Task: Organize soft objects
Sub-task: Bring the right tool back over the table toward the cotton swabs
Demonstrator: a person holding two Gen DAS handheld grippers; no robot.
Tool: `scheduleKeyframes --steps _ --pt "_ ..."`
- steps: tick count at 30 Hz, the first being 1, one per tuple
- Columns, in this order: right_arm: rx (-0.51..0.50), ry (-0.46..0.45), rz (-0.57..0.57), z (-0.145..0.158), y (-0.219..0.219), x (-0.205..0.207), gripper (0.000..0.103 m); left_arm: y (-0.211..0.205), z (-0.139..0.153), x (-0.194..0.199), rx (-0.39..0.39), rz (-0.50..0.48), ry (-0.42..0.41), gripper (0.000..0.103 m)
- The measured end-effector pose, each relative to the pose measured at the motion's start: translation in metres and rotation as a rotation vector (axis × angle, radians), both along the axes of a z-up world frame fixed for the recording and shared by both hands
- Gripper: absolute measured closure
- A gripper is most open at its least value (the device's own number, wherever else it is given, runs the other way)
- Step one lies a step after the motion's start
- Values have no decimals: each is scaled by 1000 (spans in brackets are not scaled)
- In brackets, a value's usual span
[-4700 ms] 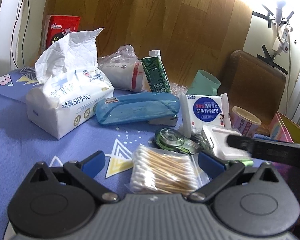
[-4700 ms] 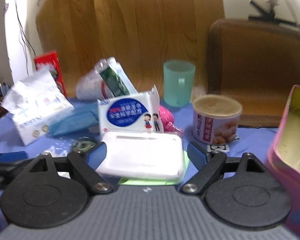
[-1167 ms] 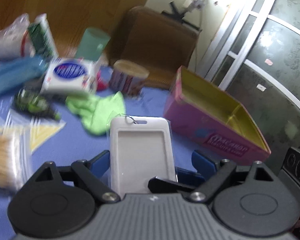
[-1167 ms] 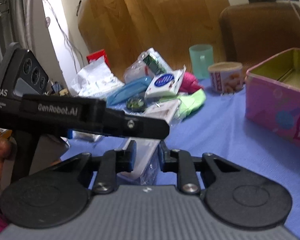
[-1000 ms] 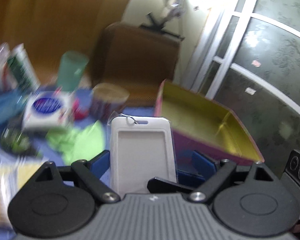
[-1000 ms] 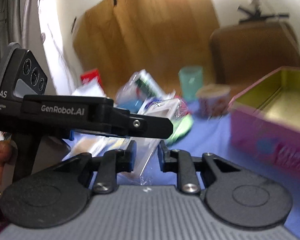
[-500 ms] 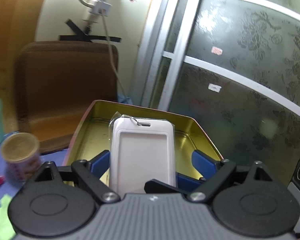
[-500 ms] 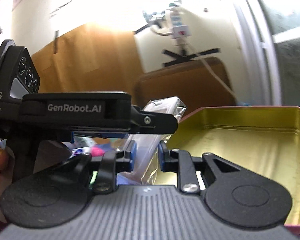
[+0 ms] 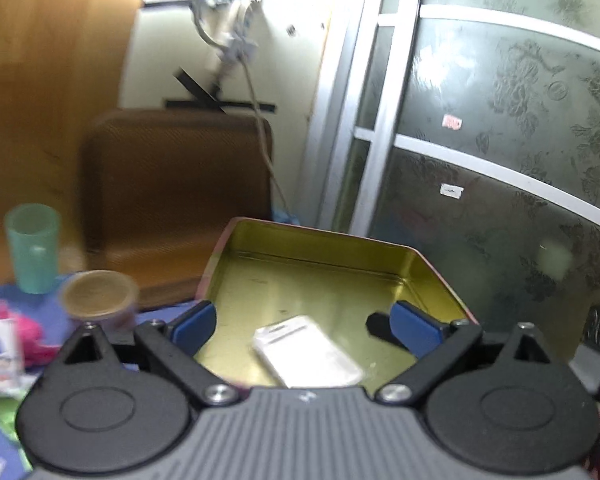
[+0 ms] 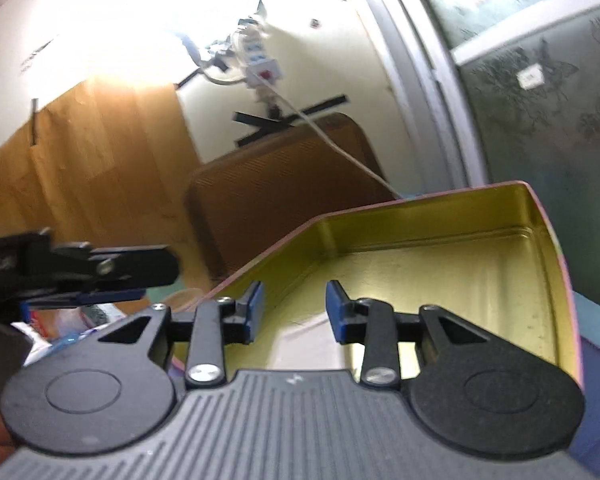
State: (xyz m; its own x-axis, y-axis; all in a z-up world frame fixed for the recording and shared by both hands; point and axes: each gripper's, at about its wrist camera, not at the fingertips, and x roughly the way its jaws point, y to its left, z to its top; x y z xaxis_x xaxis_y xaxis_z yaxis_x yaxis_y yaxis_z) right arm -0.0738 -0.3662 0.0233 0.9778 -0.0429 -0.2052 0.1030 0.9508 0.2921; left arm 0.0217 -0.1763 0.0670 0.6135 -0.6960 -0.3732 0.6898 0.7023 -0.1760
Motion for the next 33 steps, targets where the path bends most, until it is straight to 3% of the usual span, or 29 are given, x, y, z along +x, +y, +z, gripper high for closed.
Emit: scheduleKeyframes --steps 4,8,14,21,27,30,33 --pt "-42 -26 91 2 35 -4 61 52 -9 -23 36 70 -47 3" --pt "-67 10 215 -8 79 2 61 103 -24 -40 81 176 -57 3" --pt "-83 139 405 -35 143 16 61 182 -45 -51 52 336 34 3" --pt "-184 195 537 -39 193 26 60 256 -61 -50 3 524 98 3" --pt "-222 232 578 -43 215 33 57 294 -73 -38 -23 645 137 3" --pt "-234 245 597 -45 222 36 55 305 -81 -32 -68 642 203 3" --pt "-248 257 625 -46 231 40 53 311 -82 -30 -95 642 215 3"
